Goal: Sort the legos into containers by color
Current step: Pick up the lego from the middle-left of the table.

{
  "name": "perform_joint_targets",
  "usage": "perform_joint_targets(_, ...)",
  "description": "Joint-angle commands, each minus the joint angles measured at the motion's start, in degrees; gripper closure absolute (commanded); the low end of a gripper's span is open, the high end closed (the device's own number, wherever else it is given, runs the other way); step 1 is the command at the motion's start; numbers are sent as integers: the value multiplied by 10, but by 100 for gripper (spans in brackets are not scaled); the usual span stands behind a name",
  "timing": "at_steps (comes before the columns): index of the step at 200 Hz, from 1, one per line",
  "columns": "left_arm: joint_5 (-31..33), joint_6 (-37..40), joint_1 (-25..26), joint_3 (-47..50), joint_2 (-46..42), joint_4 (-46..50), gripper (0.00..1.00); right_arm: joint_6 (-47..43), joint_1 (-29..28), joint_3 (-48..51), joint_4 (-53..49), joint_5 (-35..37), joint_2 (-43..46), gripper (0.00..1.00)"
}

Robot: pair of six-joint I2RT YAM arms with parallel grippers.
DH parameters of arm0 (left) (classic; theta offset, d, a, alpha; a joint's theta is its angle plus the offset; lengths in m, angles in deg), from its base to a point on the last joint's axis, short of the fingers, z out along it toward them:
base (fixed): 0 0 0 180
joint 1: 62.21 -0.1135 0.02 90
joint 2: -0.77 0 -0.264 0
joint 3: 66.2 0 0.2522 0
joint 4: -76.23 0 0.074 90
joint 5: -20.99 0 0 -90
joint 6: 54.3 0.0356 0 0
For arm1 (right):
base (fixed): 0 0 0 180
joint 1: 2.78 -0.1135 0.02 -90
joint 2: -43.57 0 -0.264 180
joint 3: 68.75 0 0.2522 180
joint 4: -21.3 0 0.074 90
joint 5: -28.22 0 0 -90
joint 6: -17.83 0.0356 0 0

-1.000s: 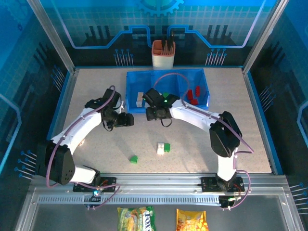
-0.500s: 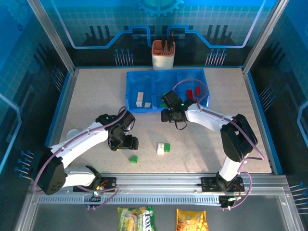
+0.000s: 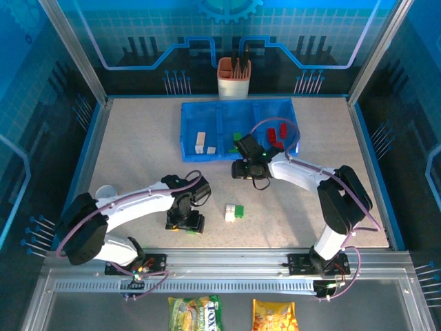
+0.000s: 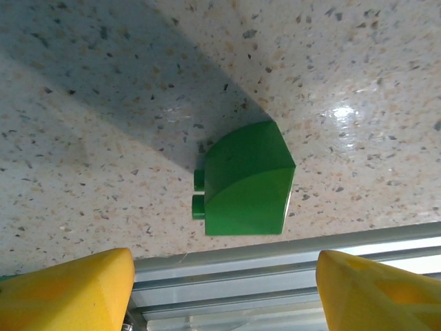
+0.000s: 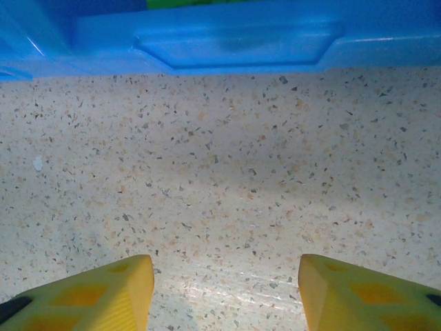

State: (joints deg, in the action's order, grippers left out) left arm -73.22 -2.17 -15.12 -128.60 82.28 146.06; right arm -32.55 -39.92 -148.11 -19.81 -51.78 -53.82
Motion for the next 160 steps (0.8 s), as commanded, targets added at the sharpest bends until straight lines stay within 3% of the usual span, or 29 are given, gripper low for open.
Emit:
perform_joint_targets(1, 11, -15, 13, -10, 29, -15, 29, 8, 7, 4, 2, -3, 19, 41)
perform_joint_targets(62, 21, -25, 26, -5, 89, -61, 33, 6, 10, 4, -5, -1, 25, 42)
perform_joint_targets(160, 42, -53, 34, 17, 80, -79, 51, 8, 10, 7, -14, -2, 29, 44)
